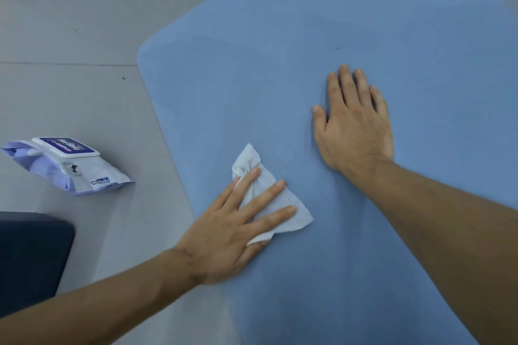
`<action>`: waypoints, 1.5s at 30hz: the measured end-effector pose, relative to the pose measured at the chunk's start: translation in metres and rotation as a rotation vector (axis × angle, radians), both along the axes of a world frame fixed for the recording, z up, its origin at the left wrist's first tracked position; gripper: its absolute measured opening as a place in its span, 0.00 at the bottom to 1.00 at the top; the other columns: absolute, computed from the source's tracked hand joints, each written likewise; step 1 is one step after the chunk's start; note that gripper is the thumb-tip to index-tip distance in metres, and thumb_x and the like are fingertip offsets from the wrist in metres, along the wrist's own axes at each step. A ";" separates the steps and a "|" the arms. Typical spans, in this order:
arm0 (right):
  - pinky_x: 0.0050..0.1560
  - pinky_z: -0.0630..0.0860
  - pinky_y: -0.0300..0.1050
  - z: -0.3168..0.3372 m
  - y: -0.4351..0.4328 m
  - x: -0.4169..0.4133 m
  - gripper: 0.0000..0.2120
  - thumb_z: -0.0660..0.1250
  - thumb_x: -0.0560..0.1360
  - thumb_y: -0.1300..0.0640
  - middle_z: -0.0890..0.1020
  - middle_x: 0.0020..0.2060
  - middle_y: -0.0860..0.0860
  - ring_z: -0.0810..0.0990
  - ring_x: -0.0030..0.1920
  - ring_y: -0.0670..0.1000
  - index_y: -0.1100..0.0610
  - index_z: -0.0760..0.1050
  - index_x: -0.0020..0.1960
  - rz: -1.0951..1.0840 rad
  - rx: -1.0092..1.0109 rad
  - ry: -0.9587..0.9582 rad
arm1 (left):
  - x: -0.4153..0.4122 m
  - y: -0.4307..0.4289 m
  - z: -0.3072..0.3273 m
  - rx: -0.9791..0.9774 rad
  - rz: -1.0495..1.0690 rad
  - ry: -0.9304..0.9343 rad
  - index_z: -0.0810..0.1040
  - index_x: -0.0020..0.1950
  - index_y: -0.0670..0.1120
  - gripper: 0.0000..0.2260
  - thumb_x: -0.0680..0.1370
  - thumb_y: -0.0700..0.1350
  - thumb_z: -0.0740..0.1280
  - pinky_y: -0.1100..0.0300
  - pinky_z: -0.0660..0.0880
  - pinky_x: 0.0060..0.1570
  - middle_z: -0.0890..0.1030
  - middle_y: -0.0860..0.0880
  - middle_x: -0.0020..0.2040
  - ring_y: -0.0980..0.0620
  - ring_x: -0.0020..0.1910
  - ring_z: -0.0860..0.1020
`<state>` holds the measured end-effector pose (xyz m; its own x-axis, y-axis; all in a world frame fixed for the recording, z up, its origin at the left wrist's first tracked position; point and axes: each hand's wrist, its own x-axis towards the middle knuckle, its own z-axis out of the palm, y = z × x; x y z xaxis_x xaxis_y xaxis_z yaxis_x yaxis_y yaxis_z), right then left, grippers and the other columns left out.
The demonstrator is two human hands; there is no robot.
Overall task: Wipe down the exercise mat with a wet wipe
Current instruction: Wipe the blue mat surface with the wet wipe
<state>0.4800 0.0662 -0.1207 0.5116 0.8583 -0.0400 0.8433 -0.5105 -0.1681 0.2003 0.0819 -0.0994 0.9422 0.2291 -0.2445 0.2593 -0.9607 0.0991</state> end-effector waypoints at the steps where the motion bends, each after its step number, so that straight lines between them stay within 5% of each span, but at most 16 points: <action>1: 0.82 0.47 0.54 0.000 0.000 0.000 0.32 0.44 0.84 0.43 0.51 0.84 0.52 0.46 0.83 0.53 0.56 0.48 0.84 0.000 -0.001 -0.001 | 0.003 0.009 -0.001 -0.003 0.025 -0.009 0.54 0.84 0.57 0.25 0.86 0.56 0.51 0.41 0.49 0.79 0.50 0.50 0.85 0.37 0.83 0.46; 6: 0.82 0.47 0.53 0.000 0.000 -0.001 0.32 0.44 0.84 0.43 0.50 0.84 0.51 0.46 0.83 0.53 0.56 0.48 0.84 -0.002 -0.007 -0.003 | 0.027 0.073 -0.004 0.032 0.189 -0.031 0.57 0.83 0.55 0.24 0.86 0.55 0.49 0.41 0.48 0.80 0.53 0.48 0.84 0.37 0.83 0.47; 12: 0.82 0.47 0.53 0.000 0.000 0.000 0.31 0.44 0.84 0.43 0.50 0.84 0.51 0.46 0.83 0.53 0.56 0.48 0.84 -0.007 -0.010 -0.002 | 0.059 0.116 -0.001 -0.052 0.454 -0.032 0.50 0.83 0.61 0.25 0.85 0.58 0.44 0.41 0.43 0.80 0.44 0.57 0.84 0.42 0.83 0.40; 24: 0.81 0.49 0.55 0.000 0.000 -0.001 0.31 0.44 0.85 0.43 0.52 0.83 0.51 0.47 0.83 0.54 0.56 0.50 0.84 0.014 -0.027 -0.012 | 0.056 0.080 -0.003 0.004 0.280 -0.033 0.52 0.84 0.59 0.25 0.86 0.56 0.46 0.38 0.50 0.79 0.47 0.53 0.85 0.38 0.83 0.44; 31: 0.82 0.48 0.52 -0.001 0.006 0.004 0.32 0.40 0.84 0.45 0.51 0.84 0.51 0.47 0.83 0.53 0.58 0.49 0.84 0.127 -0.060 -0.036 | 0.063 0.143 -0.006 -0.036 0.532 -0.072 0.48 0.82 0.62 0.26 0.83 0.60 0.40 0.49 0.42 0.81 0.45 0.56 0.84 0.45 0.83 0.40; 45: 0.82 0.42 0.52 0.002 0.032 -0.003 0.34 0.35 0.81 0.42 0.43 0.84 0.49 0.40 0.83 0.49 0.55 0.43 0.84 0.102 -0.086 0.040 | 0.099 0.209 -0.010 -0.082 0.697 -0.047 0.45 0.83 0.61 0.24 0.87 0.55 0.45 0.43 0.41 0.80 0.43 0.53 0.84 0.42 0.82 0.40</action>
<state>0.4770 0.0985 -0.1187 0.4180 0.8985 -0.1344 0.8853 -0.4360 -0.1614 0.2991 0.2913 -0.1091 0.5927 0.7658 -0.2496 0.8054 -0.5614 0.1900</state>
